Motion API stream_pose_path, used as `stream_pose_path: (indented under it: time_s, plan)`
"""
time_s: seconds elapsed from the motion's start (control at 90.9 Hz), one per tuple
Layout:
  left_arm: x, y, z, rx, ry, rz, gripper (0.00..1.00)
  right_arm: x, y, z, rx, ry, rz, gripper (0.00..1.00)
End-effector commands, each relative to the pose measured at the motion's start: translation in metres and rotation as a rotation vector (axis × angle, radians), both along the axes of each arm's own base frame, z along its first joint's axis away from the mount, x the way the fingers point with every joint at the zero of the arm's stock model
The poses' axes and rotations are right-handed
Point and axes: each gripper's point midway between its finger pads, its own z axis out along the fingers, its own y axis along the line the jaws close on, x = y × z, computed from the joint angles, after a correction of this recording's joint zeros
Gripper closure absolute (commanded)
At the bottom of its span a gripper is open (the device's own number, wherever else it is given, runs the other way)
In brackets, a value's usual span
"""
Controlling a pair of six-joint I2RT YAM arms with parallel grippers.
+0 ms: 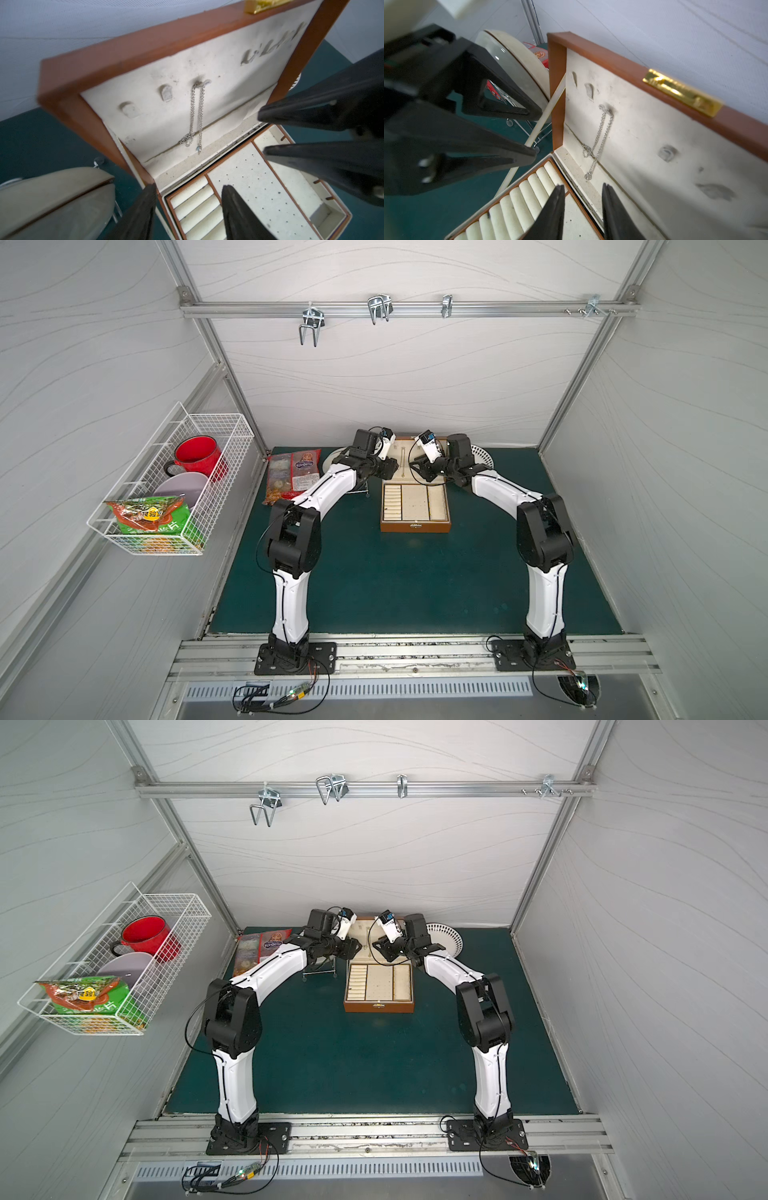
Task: Put jewelry chain into jewelry box
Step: Open the storage slot of the jewelry box.
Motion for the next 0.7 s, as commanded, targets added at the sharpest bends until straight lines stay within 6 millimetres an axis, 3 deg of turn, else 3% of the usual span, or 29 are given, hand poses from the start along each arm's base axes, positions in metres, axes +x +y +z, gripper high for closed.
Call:
stream_pose_path:
  time_s: [0.0, 0.231, 0.605, 0.693]
  plan:
    - [0.008, -0.006, 0.012, -0.089, 0.024, 0.024, 0.46, -0.002, 0.003, -0.009, -0.055, -0.021, 0.071, 0.65]
    - [0.014, -0.005, 0.013, -0.142, 0.047, 0.057, 0.46, -0.005, 0.006, -0.021, -0.105, -0.103, 0.139, 0.6]
    - [0.019, -0.002, -0.004, -0.178, 0.115, 0.094, 0.47, 0.005, 0.007, -0.036, -0.192, -0.204, 0.191, 0.52]
    - [0.024, -0.004, 0.009, -0.196, 0.092, 0.095, 0.47, 0.008, 0.007, -0.04, -0.207, -0.222, 0.199, 0.51]
